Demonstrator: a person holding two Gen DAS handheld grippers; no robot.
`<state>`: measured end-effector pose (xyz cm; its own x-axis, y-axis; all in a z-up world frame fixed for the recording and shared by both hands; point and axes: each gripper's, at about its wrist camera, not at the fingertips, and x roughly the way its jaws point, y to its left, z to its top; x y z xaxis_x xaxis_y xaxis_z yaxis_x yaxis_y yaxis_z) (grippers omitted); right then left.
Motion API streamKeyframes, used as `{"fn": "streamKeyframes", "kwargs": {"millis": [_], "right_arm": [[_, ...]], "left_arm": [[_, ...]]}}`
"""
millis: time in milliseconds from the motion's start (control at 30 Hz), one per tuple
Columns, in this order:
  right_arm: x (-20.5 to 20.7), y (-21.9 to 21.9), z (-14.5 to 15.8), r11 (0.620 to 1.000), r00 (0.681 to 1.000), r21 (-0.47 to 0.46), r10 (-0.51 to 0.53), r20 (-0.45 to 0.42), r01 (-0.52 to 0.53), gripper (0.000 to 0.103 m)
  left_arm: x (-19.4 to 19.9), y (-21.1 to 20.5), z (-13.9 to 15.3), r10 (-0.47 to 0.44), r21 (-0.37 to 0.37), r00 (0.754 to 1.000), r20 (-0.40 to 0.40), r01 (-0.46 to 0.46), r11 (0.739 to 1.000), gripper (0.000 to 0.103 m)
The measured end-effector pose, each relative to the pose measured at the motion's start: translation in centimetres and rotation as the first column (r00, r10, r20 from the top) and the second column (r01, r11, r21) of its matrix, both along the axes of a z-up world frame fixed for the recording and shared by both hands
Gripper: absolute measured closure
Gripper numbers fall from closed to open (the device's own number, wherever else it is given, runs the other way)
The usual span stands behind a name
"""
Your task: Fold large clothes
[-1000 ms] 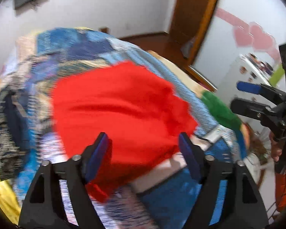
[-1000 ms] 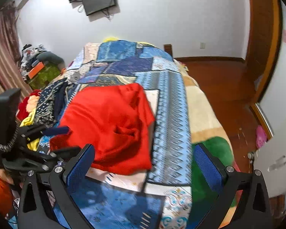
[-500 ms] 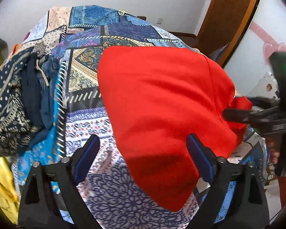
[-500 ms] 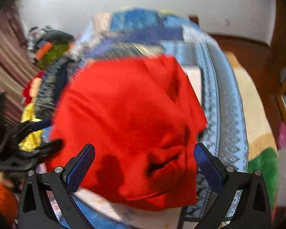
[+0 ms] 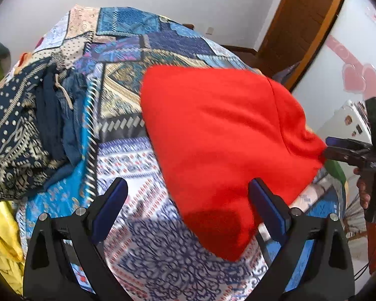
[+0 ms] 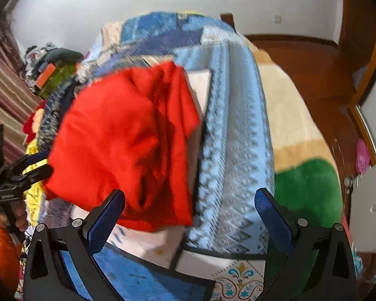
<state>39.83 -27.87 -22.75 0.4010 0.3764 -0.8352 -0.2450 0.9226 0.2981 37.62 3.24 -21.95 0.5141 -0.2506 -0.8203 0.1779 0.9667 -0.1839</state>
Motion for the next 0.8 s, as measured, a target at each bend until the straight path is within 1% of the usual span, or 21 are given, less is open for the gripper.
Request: {"fn": "streamKeyframes", "kwargs": {"millis": [67, 167, 267, 333, 433, 533, 600, 700, 800], "right_arm": [[1.0, 0.8, 0.6, 0.999, 1.0, 0.026, 0.018, 0.017, -0.019, 0.0], [2.9, 2.0, 0.6, 0.997, 0.999, 0.062, 0.041, 0.01, -0.042, 0.0], [4.4, 3.3, -0.4, 0.995, 0.998, 0.076, 0.058, -0.011, -0.057, 0.0], [5.7, 3.7, -1.6, 0.995, 0.997, 0.075, 0.061, -0.036, -0.059, 0.0], [7.5, 3.9, -3.7, 0.994, 0.994, 0.1, 0.056, -0.094, -0.046, 0.0], [8.8, 4.1, -5.1, 0.99, 0.989, 0.136, 0.066, -0.134, -0.047, 0.0], [9.2, 4.1, -5.6, 0.987, 0.988, 0.154, 0.073, -0.137, -0.052, 0.0], [9.5, 4.7, -5.7, 0.983, 0.988, 0.166, 0.1, -0.116, -0.08, 0.0], [9.9, 5.2, -6.1, 0.973, 0.987, 0.213, 0.114, -0.114, -0.088, 0.002]], "left_arm": [[1.0, 0.6, 0.3, 0.018, -0.019, 1.0, -0.007, -0.018, 1.0, 0.005], [2.7, 1.5, 0.3, 0.038, -0.08, 0.999, -0.038, -0.041, 0.996, 0.005], [4.5, 2.0, -0.3, 0.045, -0.126, 0.996, -0.073, -0.054, 0.991, 0.005], [5.7, 2.1, -1.1, 0.044, -0.151, 0.993, -0.106, -0.06, 0.987, 0.005], [7.1, 2.0, -2.7, 0.027, -0.211, 0.987, -0.16, -0.061, 0.976, 0.005], [8.2, 2.0, -4.2, 0.027, -0.249, 0.98, -0.195, -0.076, 0.965, 0.005], [8.8, 2.0, -4.9, 0.027, -0.28, 0.977, -0.21, -0.087, 0.956, 0.005], [9.5, 1.8, -6.0, 0.016, -0.335, 0.972, -0.236, -0.097, 0.937, 0.005], [10.0, 1.5, -6.7, 0.003, -0.376, 0.967, -0.254, -0.102, 0.921, 0.005]]}}
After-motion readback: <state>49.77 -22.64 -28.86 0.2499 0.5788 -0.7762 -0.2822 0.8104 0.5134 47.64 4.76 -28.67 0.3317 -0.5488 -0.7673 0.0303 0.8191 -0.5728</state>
